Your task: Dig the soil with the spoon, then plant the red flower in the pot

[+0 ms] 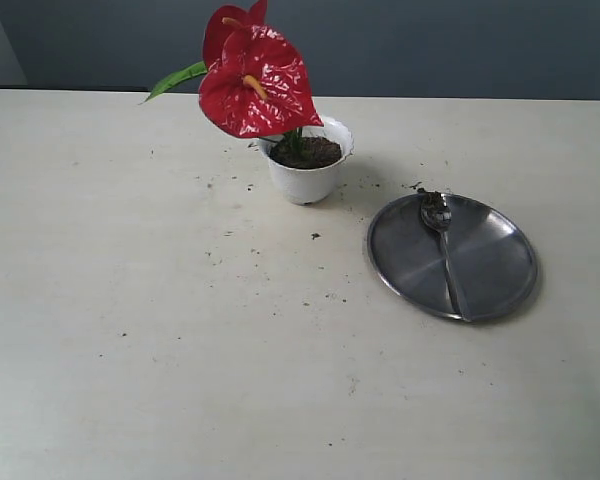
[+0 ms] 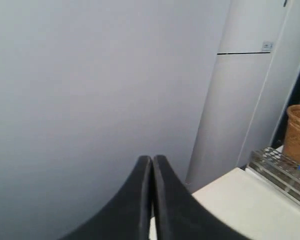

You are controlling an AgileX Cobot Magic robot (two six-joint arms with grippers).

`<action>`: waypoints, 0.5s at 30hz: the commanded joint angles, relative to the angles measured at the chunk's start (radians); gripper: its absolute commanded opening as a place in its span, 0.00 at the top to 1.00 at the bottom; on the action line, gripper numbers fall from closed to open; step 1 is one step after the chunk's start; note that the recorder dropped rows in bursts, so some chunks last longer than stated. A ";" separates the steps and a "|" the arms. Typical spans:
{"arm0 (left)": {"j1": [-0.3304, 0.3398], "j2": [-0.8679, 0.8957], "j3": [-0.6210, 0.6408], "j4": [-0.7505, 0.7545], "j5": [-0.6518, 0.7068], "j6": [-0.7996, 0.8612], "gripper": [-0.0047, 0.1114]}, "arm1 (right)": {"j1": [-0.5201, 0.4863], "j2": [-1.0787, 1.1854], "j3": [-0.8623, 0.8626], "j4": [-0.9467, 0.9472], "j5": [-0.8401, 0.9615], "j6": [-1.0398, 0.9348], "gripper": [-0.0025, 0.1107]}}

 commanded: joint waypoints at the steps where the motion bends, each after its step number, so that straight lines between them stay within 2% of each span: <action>1: -0.005 -0.018 0.001 -0.009 -0.065 -0.019 0.96 | -0.004 -0.004 0.002 -0.001 -0.005 0.001 0.98; 8: -0.003 -0.022 0.001 -0.025 -0.152 -0.019 0.96 | -0.004 -0.004 0.002 -0.001 -0.005 0.001 0.98; 15: -0.003 -0.025 0.001 -0.067 -0.113 0.006 0.96 | -0.004 -0.004 0.002 -0.001 -0.005 0.001 0.98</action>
